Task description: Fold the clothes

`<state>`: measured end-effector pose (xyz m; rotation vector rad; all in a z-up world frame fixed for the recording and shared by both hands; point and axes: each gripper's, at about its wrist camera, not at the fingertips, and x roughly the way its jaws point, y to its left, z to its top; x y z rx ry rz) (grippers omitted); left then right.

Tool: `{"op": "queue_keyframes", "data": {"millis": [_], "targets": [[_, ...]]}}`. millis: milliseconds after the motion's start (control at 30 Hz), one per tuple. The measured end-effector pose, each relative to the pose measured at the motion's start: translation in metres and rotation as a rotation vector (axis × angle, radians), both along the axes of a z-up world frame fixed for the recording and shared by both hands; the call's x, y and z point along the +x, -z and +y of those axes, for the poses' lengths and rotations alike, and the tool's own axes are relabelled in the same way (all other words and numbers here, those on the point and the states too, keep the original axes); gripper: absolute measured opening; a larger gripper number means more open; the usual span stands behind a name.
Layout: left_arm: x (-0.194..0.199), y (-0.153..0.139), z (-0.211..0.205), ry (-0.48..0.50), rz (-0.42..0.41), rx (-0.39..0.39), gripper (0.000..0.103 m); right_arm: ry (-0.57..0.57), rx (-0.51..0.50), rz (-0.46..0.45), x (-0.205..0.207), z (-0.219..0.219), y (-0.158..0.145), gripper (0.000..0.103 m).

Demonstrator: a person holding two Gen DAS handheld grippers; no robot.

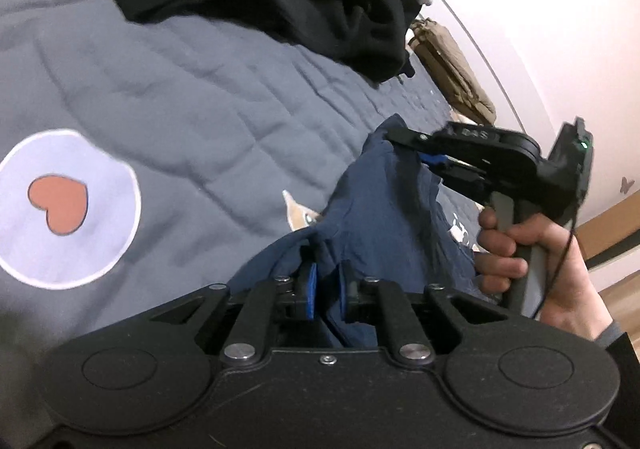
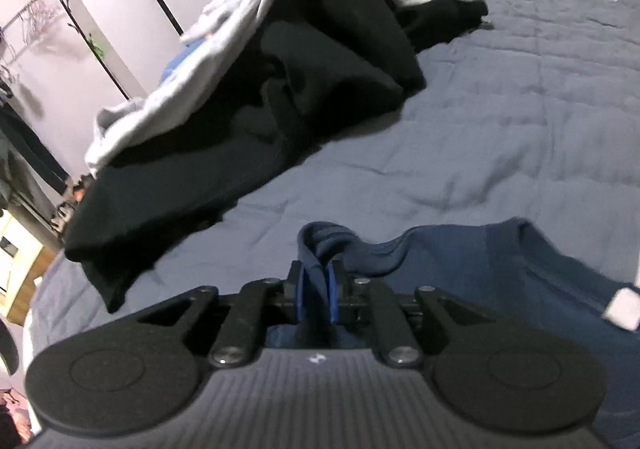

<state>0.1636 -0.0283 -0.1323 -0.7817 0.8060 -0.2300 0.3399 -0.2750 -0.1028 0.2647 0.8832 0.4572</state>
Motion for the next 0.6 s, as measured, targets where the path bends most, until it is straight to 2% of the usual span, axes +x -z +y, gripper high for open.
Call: {"op": "queue_keyframes", "data": {"millis": [133, 200, 233, 300, 333, 367, 467, 533, 600], "targets": [[-0.001, 0.001, 0.0, -0.001, -0.004, -0.005, 0.012, 0.018, 0.061, -0.005, -0.012, -0.02, -0.002, 0.042], [0.001, 0.003, 0.0, -0.009, 0.003, -0.005, 0.012, 0.021, 0.049, -0.002, -0.012, -0.018, 0.002, 0.043], [0.003, 0.005, 0.0, -0.015, 0.004, -0.002, 0.012, 0.027, 0.042, -0.001, -0.011, -0.015, 0.005, 0.042], [0.003, 0.006, -0.001, -0.015, 0.0, 0.007, 0.012, 0.038, 0.026, 0.002, -0.01, -0.01, 0.01, 0.03], [0.002, 0.005, -0.001, -0.018, -0.008, 0.016, 0.011, 0.039, 0.025, 0.01, -0.007, -0.006, 0.012, 0.008], [-0.002, 0.003, 0.001, -0.048, -0.032, 0.03, 0.007, 0.045, 0.03, 0.005, -0.005, -0.004, 0.012, 0.003], [-0.017, -0.007, 0.002, -0.111, -0.114, 0.058, 0.005, 0.046, 0.069, -0.103, -0.009, 0.001, -0.001, 0.003], [-0.021, -0.014, -0.004, -0.101, -0.158, 0.094, 0.005, 0.03, 0.086, -0.191, -0.014, 0.007, -0.01, 0.003], [-0.015, -0.011, -0.011, -0.049, -0.127, 0.102, 0.005, -0.002, 0.026, -0.16, -0.006, 0.016, -0.003, 0.003]]}}
